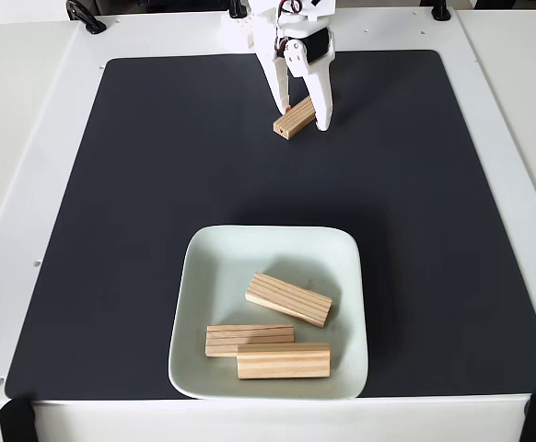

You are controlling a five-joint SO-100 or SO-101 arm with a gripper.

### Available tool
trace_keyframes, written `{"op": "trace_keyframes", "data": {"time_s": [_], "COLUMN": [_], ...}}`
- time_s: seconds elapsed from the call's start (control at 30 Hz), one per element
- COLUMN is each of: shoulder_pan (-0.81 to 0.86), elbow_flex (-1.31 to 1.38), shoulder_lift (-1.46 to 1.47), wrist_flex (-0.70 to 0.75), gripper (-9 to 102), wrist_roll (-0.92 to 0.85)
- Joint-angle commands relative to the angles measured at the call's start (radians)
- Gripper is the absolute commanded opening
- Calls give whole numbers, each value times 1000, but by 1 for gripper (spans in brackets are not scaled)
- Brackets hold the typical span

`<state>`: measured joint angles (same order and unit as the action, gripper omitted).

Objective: Pick up the wooden block and place them on the plate.

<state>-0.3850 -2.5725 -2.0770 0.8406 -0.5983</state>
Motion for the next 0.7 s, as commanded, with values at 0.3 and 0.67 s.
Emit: {"op": "trace_keyframes", "data": {"time_s": [0.3, 0.67], "shoulder_pan": [-37, -37], "elbow_flex": [-6, -61], "shoulder_lift": [8, 5], "wrist_flex": [-11, -17], "gripper": [25, 0], "wrist_roll": [9, 9]}}
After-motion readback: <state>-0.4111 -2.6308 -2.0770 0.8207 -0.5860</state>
